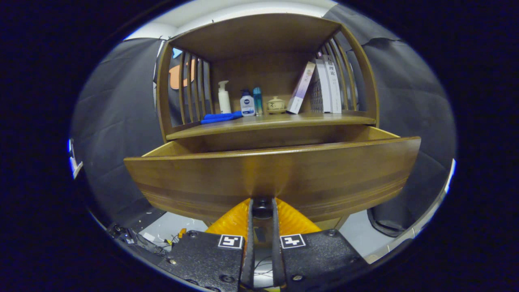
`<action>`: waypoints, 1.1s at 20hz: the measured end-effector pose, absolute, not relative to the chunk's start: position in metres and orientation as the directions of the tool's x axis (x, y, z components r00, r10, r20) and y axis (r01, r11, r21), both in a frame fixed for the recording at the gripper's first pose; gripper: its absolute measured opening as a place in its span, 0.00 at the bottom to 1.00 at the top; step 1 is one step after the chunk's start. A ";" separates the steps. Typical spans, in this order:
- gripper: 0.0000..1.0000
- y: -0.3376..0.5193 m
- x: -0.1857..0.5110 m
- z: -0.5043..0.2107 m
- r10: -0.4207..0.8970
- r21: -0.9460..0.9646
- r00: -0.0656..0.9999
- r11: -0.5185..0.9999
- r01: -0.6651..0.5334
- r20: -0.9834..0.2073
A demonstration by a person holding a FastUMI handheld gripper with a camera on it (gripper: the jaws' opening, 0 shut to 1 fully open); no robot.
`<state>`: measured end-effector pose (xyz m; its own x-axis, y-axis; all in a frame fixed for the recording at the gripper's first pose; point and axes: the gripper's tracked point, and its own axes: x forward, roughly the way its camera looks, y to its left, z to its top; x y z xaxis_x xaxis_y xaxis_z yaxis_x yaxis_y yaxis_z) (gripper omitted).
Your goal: Pull open the drawer, take out the items inside it, and place them on the countertop above the cabinet.
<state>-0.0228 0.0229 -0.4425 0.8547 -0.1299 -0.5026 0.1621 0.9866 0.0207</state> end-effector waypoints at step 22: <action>0.40 0.038 -0.095 -0.403 0.020 0.085 0.755 0.995 0.048 -0.655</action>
